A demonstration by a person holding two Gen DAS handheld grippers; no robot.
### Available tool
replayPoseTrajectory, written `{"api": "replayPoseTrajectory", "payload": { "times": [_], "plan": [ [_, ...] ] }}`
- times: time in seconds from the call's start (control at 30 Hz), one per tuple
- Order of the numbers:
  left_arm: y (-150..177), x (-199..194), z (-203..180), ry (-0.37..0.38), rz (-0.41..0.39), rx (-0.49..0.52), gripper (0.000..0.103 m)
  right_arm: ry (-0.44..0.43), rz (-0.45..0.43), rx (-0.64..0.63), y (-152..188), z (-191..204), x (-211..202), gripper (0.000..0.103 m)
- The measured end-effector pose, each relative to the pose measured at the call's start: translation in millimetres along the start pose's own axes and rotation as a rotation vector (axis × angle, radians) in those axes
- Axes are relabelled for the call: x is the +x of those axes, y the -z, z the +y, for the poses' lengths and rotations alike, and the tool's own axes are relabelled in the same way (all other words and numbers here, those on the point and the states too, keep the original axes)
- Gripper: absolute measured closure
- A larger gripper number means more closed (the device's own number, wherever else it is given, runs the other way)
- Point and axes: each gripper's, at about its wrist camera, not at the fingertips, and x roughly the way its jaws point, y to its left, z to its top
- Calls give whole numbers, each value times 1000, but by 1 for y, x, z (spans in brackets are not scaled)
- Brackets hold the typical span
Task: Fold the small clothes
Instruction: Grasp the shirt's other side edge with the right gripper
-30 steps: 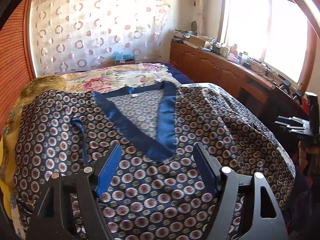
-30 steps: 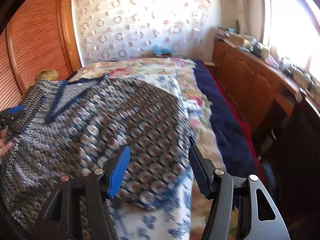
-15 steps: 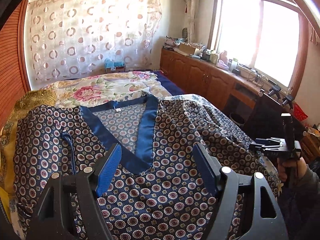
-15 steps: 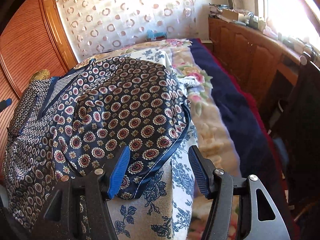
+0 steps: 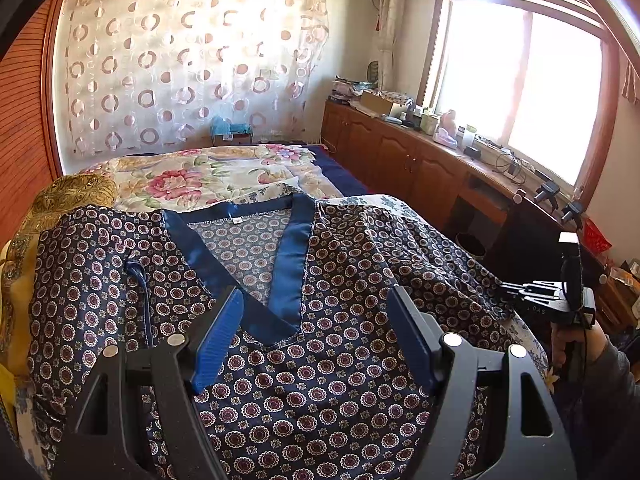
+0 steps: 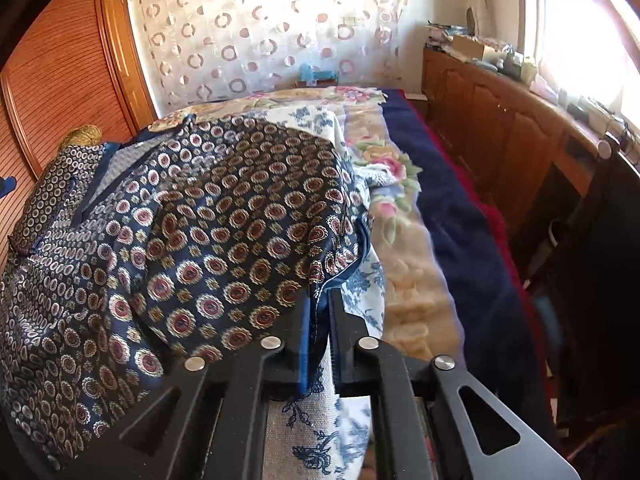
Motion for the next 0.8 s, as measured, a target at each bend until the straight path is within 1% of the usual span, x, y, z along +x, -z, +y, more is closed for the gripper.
{"api": "replayPoseTrajectory", "payload": {
  "times": [0.1,0.2,0.3,0.4,0.5,0.6,0.67,0.8],
  "plan": [
    [2,-1,3,2,2,-12,28,5,-34,-1,-3,2,-11,96],
    [4,-3,4,-7,1,-14,28,-7,-84,-9,-9,6,-25,97],
    [6,-5,7,-2,-1,-21,28,-31,-130,-39,-22,17,-37,97],
    [9,-5,9,-2,3,-27,28,-58,-168,-82,-38,36,-43,97],
    [12,-7,12,-8,1,-25,28,-96,-189,-131,-46,58,-45,97],
    [15,-10,16,-11,1,-33,28,-143,-196,-194,-51,86,-43,97],
    [16,-11,20,-18,-1,-38,28,-181,-186,-238,-53,105,-38,97],
    [20,-14,25,-34,-12,-46,28,-228,-147,-296,-49,121,-24,97]
  ]
}}
